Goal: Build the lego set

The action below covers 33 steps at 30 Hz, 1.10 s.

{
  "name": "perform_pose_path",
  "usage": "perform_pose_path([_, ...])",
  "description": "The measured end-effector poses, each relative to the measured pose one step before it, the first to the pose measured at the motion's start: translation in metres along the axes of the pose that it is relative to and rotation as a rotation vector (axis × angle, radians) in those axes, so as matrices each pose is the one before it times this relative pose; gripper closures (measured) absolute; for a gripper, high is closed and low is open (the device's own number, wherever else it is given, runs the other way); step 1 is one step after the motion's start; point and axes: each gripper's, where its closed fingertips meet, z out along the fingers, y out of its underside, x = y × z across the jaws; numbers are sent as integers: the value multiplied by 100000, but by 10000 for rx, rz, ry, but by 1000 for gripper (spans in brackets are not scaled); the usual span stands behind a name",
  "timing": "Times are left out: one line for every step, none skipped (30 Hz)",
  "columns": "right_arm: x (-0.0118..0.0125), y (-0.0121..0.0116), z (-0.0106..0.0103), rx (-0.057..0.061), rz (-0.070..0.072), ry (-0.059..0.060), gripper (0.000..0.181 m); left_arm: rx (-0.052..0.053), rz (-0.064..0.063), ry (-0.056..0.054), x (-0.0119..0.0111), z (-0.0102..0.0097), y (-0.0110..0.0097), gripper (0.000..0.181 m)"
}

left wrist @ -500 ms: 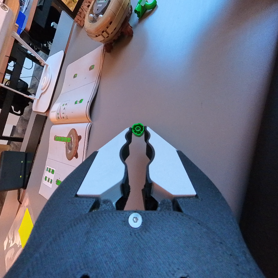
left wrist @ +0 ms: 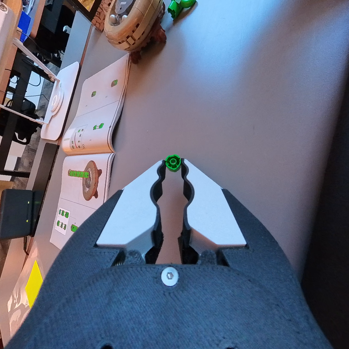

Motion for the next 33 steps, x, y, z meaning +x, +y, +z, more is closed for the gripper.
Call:
perform_pose_path([-17,-33,7,18,-14,-7,181,4,-8,3,5,-11,-5,167])
perform_pose_path([-8,-20,-12,9,-20,2,181,2,-5,-6,-18,-2,-4,167])
perform_pose_path([-12,-27,-5,12,-2,-7,181,5,0,-9,-16,-10,-7,167])
perform_pose_path([15,-23,-20,14,3,5,181,5,0,-5,-11,-10,-6,167])
perform_pose_path([14,-30,-8,18,6,7,181,6,0,-7,-6,-5,-19,167])
perform_pose_path([2,-5,-10,9,8,-4,181,5,-1,-6,-12,-10,-7,167])
perform_pose_path([30,14,-2,-7,-2,14,181,2,-5,2,-7,-2,-4,167])
perform_pose_path([9,7,-2,-1,-12,9,181,-5,1,0,4,2,13,167])
perform_pose_path([10,-3,-13,-3,6,6,181,-4,7,1,10,0,7,167])
perform_pose_path([21,-9,-7,0,16,3,181,-3,4,4,1,5,-2,167])
perform_pose_path([55,-11,-26,6,3,34,181,-7,3,2,11,7,22,166])
perform_pose_path([39,-4,-19,10,4,19,181,-7,1,4,9,8,10,166])
perform_pose_path([29,7,-21,0,29,9,181,-4,2,-3,2,-6,1,166])
perform_pose_path([55,16,-9,-9,18,24,181,8,6,-7,-10,-11,-15,166])
perform_pose_path([43,51,2,-24,9,20,181,12,1,-14,-26,-20,-32,166])
perform_pose_path([15,50,13,-21,6,10,181,14,-8,-9,-24,-14,-13,167])
perform_pose_path([1,7,6,-3,-8,8,181,7,-12,1,-8,-12,-10,167])
perform_pose_path([11,25,10,-14,-4,12,181,-6,-1,-1,-9,-1,13,166])
perform_pose_path([17,20,8,-14,-8,20,181,-13,12,-3,6,8,18,166])
perform_pose_path([51,0,-13,-1,-17,33,181,-5,12,0,6,0,8,166])
perform_pose_path([29,16,-15,-6,-8,24,181,0,4,4,16,11,-6,166])
perform_pose_path([32,20,-4,-8,-7,23,181,-7,-1,3,11,1,16,166])
perform_pose_path([8,19,-4,-7,-7,5,181,-9,-1,3,-5,4,11,166])
perform_pose_path([-31,20,11,-15,13,-18,181,-4,4,0,2,3,12,166])
perform_pose_path([17,32,16,-15,4,8,181,-1,4,-5,-2,-3,-4,166])
perform_pose_path([-9,48,17,-24,-2,-4,181,1,-2,-1,-5,-13,0,166])
perform_pose_path([-29,87,27,-35,5,-20,181,-6,-6,5,7,12,13,166])
perform_pose_path([-39,101,42,-42,1,-23,181,-6,0,1,-7,-1,13,166])
perform_pose_path([-19,107,43,-51,-10,-6,181,-6,4,3,7,2,14,166])
perform_pose_path([16,120,48,-48,-25,17,181,-12,3,6,16,11,23,166])
perform_pose_path([22,80,35,-31,-24,19,181,-8,5,1,3,1,17,166])
perform_pose_path([-2,53,19,-13,-6,4,181,-3,1,3,7,12,3,166])
perform_pose_path([50,32,7,-1,-6,35,181,-7,-1,9,19,1,16,166])
